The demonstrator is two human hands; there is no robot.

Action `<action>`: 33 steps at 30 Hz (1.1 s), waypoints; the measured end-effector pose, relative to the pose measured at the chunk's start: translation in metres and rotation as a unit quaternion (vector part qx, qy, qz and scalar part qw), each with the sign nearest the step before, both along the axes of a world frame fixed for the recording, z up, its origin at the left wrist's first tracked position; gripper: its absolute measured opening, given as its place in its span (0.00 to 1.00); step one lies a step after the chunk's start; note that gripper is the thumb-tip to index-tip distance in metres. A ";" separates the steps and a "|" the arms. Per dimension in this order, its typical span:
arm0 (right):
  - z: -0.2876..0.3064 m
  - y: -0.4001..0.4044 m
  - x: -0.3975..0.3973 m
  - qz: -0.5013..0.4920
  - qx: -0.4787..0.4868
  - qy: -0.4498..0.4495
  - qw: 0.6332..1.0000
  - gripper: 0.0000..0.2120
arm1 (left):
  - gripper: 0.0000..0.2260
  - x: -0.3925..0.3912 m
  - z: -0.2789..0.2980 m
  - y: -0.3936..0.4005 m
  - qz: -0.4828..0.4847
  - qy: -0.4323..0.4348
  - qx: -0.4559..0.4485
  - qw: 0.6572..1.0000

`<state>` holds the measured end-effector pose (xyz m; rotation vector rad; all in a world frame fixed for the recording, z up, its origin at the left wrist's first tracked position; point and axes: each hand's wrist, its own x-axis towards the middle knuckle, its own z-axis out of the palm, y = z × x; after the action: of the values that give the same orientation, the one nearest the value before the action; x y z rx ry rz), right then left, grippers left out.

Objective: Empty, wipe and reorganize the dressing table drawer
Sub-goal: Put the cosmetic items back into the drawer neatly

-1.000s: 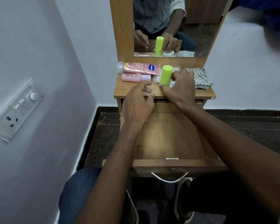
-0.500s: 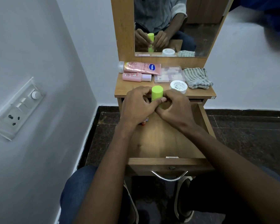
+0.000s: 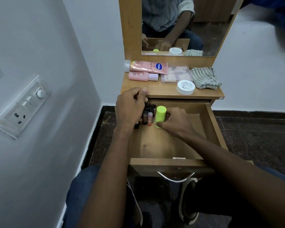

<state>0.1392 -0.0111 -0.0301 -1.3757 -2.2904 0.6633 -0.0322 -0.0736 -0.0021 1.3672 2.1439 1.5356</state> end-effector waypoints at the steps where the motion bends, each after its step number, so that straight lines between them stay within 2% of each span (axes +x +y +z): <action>1: -0.001 -0.002 -0.001 0.009 -0.005 -0.006 1.000 0.12 | 0.16 0.000 0.001 0.000 0.008 -0.001 0.003 1.000; 5: -0.007 -0.013 -0.008 0.043 -0.004 -0.051 0.998 0.16 | 0.16 0.000 0.002 0.000 0.026 -0.011 0.013 1.000; 10: -0.006 -0.019 -0.023 0.037 -0.002 -0.063 0.997 0.20 | 0.16 0.002 0.002 -0.001 0.023 -0.015 0.006 1.000; 21: -0.010 -0.029 -0.038 0.005 -0.020 -0.050 0.999 0.24 | 0.15 0.000 0.000 0.000 0.024 -0.014 -0.004 1.000; 33: -0.012 -0.028 -0.038 0.018 -0.022 -0.041 0.999 0.20 | 0.14 0.006 0.004 0.000 0.020 0.000 -0.004 1.000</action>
<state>0.1007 -0.0389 -0.0422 -1.4087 -2.3823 0.6857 -0.0262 -0.0741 0.0019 1.3289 2.1874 1.5389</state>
